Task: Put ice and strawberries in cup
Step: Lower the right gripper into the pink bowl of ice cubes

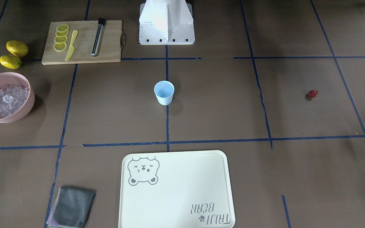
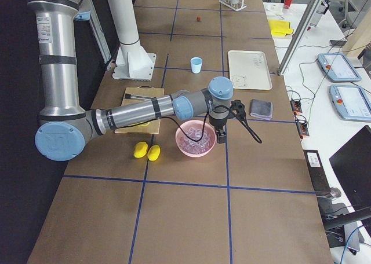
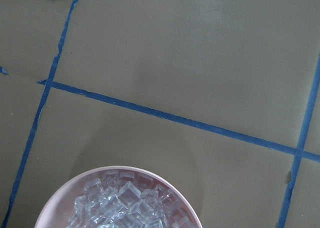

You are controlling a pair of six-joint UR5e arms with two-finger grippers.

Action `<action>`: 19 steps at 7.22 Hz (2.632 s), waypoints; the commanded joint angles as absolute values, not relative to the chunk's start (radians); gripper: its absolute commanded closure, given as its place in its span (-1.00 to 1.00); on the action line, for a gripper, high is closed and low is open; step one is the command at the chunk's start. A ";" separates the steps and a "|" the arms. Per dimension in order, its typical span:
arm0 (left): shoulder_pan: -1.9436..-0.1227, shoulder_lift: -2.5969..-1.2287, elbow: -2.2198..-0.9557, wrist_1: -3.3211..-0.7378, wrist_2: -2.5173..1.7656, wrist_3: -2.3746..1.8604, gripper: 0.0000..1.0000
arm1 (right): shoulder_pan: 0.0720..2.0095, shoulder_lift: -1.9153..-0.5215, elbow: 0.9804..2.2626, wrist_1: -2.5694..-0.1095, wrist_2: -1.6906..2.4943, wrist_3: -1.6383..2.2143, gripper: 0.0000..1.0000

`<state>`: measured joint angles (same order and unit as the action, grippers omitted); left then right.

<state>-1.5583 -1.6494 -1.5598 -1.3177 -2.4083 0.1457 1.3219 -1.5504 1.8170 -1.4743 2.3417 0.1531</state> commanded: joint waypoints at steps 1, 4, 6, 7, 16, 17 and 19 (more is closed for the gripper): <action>-1.559 -1.651 -1.560 -1.319 -2.408 0.147 -1.00 | 1.250 -1.554 1.824 -1.442 2.275 0.173 -0.82; -1.557 -1.649 -1.555 -1.319 -2.408 0.147 -1.00 | 1.198 -1.562 1.824 -1.440 2.257 0.153 -0.59; -1.557 -1.649 -1.552 -1.321 -2.408 0.147 -1.00 | 1.192 -1.585 1.821 -1.443 2.250 0.074 -0.52; -1.557 -1.649 -1.552 -1.322 -2.408 0.147 -1.00 | 1.177 -1.586 1.813 -1.443 2.237 0.072 -0.49; -1.557 -1.649 -1.554 -1.322 -2.408 0.147 -1.00 | 1.117 -1.592 1.763 -1.451 2.220 0.072 -0.33; -1.557 -1.649 -1.555 -1.322 -2.408 0.147 -1.00 | 1.112 -1.592 1.761 -1.451 2.218 0.072 -0.32; -1.557 -1.649 -1.557 -1.322 -2.408 0.147 -1.00 | 1.109 -1.594 1.755 -1.451 2.218 0.072 -0.30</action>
<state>-1.5570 -1.6490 -1.5558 -1.3223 -2.4084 0.1473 1.1116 -1.5926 1.7580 -1.4512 2.2183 0.0721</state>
